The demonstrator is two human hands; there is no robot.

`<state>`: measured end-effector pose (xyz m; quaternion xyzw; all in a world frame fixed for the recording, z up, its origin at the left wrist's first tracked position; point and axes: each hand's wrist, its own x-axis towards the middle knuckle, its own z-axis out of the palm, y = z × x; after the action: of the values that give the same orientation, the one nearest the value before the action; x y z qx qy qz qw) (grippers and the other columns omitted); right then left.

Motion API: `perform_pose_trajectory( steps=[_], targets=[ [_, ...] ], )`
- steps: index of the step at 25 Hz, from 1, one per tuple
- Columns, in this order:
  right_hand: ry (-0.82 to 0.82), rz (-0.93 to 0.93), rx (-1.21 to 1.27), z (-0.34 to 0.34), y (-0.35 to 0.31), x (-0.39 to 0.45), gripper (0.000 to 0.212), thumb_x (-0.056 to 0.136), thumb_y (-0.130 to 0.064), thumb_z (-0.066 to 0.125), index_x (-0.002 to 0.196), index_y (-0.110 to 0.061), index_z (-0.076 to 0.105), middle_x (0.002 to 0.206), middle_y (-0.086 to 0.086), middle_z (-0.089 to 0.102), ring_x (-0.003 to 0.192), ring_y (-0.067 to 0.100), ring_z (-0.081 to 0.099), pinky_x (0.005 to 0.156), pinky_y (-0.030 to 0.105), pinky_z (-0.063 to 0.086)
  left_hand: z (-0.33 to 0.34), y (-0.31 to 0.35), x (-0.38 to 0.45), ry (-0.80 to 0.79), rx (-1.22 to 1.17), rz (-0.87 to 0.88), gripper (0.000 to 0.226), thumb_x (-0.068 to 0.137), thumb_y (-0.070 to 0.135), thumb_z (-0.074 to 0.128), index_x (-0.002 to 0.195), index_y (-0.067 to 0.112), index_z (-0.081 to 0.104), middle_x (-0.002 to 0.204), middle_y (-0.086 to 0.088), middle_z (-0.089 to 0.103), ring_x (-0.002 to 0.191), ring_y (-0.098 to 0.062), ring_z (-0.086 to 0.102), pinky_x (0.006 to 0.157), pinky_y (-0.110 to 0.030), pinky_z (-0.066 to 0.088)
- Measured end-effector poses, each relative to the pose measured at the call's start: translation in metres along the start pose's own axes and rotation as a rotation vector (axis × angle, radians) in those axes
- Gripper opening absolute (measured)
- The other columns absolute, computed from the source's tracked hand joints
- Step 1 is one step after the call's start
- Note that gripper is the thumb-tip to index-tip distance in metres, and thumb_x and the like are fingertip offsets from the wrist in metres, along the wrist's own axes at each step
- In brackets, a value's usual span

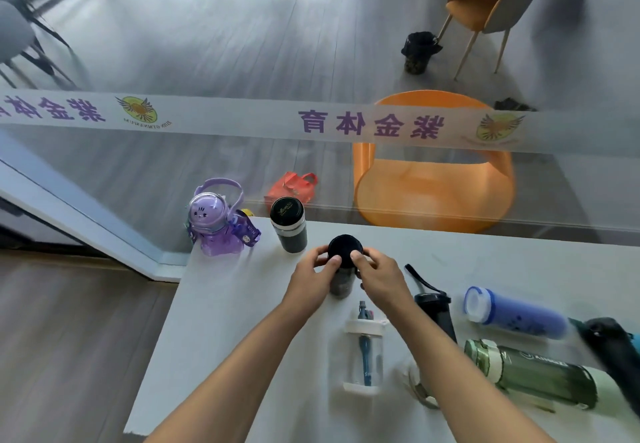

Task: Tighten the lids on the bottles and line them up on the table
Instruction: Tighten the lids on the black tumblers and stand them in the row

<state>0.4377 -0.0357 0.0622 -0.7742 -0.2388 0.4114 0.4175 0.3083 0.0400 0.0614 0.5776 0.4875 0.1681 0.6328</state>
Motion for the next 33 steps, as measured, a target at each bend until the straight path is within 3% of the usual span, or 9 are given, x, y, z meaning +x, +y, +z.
perform_pose_trajectory(
  steps=[5, 9, 17, 25, 30, 33],
  targets=[
    [-0.038, -0.026, -0.024, -0.036, -0.010, 0.047, 0.045, 0.093, -0.050, 0.055, 0.128, -0.022, 0.064, 0.113, 0.005, 0.074, 0.104, 0.022, 0.069, 0.095, 0.048, 0.056, 0.028, 0.029, 0.036, -0.008, -0.070, -0.036, 0.029, 0.096, 0.025, 0.060, 0.125, 0.023, 0.056, 0.123, -0.008, 0.066, 0.109, -0.021, 0.067, 0.094, -0.041, 0.057],
    [-0.069, -0.040, -0.029, -0.043, -0.022, 0.065, 0.044, 0.094, -0.050, 0.056, 0.129, -0.024, 0.062, 0.115, 0.005, 0.073, 0.106, 0.023, 0.069, 0.095, 0.047, 0.056, 0.031, 0.037, 0.054, 0.014, -0.101, -0.041, 0.037, 0.097, 0.022, 0.058, 0.134, 0.018, 0.053, 0.127, -0.009, 0.064, 0.115, -0.024, 0.064, 0.086, -0.033, 0.057],
    [-0.049, -0.035, -0.049, -0.042, -0.037, 0.075, 0.042, 0.095, -0.045, 0.055, 0.130, -0.022, 0.064, 0.116, 0.006, 0.073, 0.105, 0.024, 0.069, 0.093, 0.047, 0.057, 0.034, 0.045, 0.068, 0.027, -0.115, -0.022, 0.038, 0.098, 0.019, 0.056, 0.137, 0.017, 0.052, 0.123, -0.011, 0.065, 0.108, -0.021, 0.064, 0.085, -0.033, 0.057],
    [-0.039, -0.047, -0.074, -0.033, -0.043, 0.075, 0.045, 0.096, -0.046, 0.052, 0.131, -0.018, 0.064, 0.116, 0.004, 0.072, 0.106, 0.022, 0.067, 0.088, 0.036, 0.056, 0.024, 0.039, 0.076, 0.035, -0.067, -0.034, 0.043, 0.098, 0.026, 0.056, 0.140, 0.017, 0.052, 0.125, -0.012, 0.065, 0.114, -0.024, 0.063, 0.084, -0.033, 0.057],
    [-0.032, -0.020, -0.051, -0.027, -0.046, 0.077, 0.046, 0.094, -0.048, 0.052, 0.128, -0.019, 0.065, 0.117, 0.007, 0.072, 0.108, 0.027, 0.068, 0.094, 0.049, 0.057, 0.023, 0.043, 0.079, 0.044, -0.098, -0.034, 0.043, 0.099, 0.022, 0.056, 0.141, 0.016, 0.051, 0.122, -0.012, 0.065, 0.108, -0.021, 0.064, 0.082, -0.030, 0.057],
    [-0.020, -0.044, -0.069, -0.027, -0.047, 0.077, 0.045, 0.097, -0.046, 0.051, 0.130, -0.018, 0.064, 0.120, 0.006, 0.071, 0.110, 0.024, 0.066, 0.090, 0.041, 0.056, 0.020, 0.044, 0.079, 0.026, -0.072, -0.068, 0.042, 0.098, 0.026, 0.056, 0.140, 0.018, 0.052, 0.123, -0.011, 0.065, 0.112, -0.023, 0.063, 0.085, -0.036, 0.058]
  ],
)
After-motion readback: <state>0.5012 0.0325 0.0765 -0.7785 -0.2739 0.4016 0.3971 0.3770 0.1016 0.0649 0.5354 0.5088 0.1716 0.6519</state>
